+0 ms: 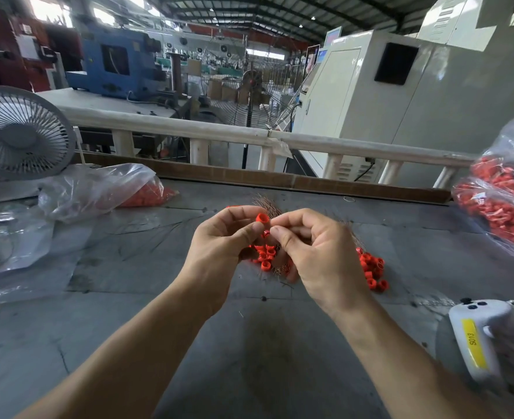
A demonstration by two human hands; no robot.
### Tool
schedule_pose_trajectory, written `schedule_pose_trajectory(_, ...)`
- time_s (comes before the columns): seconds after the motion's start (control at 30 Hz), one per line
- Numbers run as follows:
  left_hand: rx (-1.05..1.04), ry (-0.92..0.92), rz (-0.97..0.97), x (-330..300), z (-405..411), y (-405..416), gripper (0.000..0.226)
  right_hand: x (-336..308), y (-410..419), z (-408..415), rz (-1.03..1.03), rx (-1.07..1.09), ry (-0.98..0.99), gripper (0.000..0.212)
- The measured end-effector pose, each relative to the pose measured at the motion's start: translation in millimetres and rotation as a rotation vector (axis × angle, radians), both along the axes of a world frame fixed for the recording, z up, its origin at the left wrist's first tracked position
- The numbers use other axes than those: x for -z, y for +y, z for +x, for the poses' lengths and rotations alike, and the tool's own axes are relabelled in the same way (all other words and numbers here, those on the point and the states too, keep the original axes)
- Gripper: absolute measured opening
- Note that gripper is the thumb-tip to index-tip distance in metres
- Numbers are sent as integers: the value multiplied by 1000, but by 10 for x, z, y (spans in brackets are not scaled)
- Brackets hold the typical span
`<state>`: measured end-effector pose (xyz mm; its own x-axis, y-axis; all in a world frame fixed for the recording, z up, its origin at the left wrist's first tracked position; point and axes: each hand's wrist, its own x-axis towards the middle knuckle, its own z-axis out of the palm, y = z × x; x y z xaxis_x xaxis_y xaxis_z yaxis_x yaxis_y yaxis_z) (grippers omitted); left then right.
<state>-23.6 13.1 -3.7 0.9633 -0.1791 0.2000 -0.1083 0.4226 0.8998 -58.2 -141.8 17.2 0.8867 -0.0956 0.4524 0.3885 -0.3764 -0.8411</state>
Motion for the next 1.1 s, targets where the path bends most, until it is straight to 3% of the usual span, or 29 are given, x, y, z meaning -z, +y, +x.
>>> schedule_pose_trajectory(0.37,-29,-47,38,-16,-24,-21,18,3,-16,-6,-78,18,-24,7)
schedule_pose_trajectory(0.6,-9,-45,33,-52,-50,-20,26,0,-26,-6,-74,12,-19,10)
schedule_pose_trajectory(1.1,-35,28,25,-44,-24,8,19,30,-67,9,-88,17,-4,10)
